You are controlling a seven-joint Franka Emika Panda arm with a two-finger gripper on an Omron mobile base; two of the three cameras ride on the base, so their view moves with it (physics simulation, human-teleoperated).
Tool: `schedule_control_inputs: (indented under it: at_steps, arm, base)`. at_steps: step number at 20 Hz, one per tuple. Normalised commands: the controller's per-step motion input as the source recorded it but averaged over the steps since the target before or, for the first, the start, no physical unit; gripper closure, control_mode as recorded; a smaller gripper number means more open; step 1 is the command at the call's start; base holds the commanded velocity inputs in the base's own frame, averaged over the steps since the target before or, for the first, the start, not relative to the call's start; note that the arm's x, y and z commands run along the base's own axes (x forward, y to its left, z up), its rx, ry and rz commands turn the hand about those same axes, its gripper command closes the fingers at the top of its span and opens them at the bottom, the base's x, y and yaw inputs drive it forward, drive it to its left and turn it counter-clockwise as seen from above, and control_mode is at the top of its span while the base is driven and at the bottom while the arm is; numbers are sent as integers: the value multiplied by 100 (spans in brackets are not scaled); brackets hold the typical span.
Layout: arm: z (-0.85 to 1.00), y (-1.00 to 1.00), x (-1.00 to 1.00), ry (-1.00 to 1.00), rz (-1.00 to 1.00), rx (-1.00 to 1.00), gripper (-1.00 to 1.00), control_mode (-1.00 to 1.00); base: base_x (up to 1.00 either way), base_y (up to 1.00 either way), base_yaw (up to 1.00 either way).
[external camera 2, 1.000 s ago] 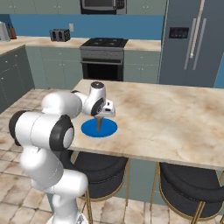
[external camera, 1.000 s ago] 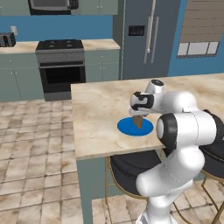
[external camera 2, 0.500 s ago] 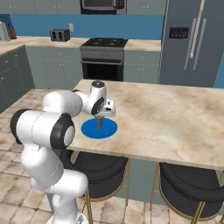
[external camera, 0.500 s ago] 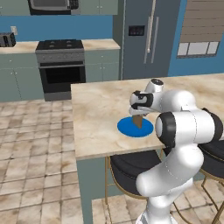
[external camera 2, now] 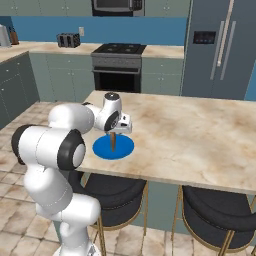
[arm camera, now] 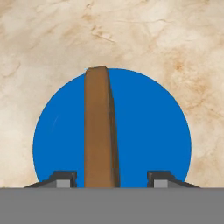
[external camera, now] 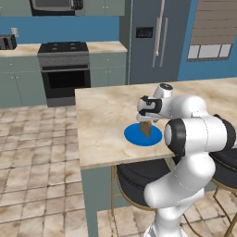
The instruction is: Start the toaster. Once the lever pops up, take the bread to the plate on the dining counter.
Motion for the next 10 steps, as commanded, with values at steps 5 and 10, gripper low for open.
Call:
schedule_control_inputs:
  at_steps: [5, 10]
  arm:
    - [0, 0, 0, 0, 0, 0, -100, -100]
    - [0, 0, 0, 0, 0, 0, -100, -100]
  base:
    - [0, 0, 0]
    - [0, 0, 0]
